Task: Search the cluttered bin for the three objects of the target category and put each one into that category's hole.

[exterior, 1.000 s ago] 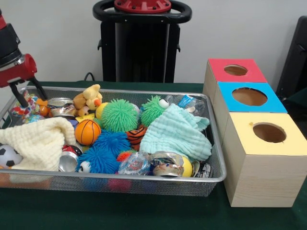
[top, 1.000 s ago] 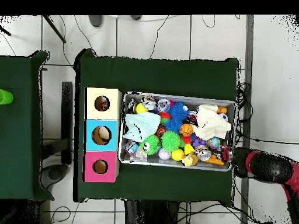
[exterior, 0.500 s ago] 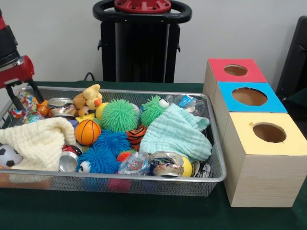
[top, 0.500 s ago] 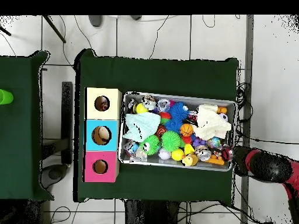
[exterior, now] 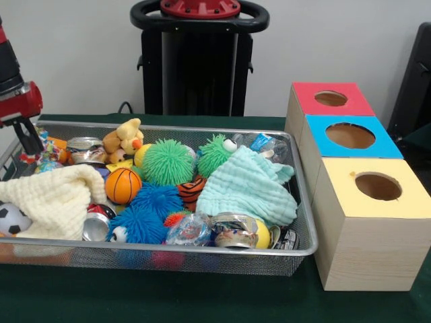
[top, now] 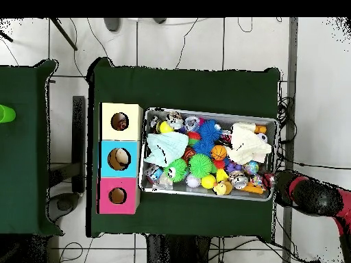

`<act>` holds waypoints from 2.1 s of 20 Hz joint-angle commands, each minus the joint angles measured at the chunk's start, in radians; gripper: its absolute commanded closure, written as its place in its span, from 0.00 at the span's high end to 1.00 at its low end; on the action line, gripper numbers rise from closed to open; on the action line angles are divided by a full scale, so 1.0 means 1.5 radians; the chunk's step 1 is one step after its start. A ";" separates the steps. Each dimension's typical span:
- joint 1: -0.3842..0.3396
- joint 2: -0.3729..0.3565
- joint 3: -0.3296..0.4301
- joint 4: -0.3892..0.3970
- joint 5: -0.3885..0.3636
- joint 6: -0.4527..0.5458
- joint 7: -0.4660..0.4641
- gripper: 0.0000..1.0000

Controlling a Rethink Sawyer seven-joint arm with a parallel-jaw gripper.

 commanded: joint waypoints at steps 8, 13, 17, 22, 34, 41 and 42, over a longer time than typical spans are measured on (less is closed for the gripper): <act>0.003 -0.018 0.002 -0.047 -0.036 -0.036 -0.206 0.00; 0.007 -0.032 0.007 -0.031 -0.026 -0.034 -0.185 0.00; 0.009 -0.045 0.006 -0.012 -0.036 -0.050 -0.173 0.00; 0.014 -0.047 0.001 -0.011 -0.028 -0.046 -0.165 1.00; 0.032 -0.144 0.014 0.068 -0.004 -0.067 -0.066 1.00; 0.047 -0.240 0.015 0.143 0.012 -0.111 0.012 1.00; 0.051 -0.249 0.011 0.153 0.010 -0.122 0.023 1.00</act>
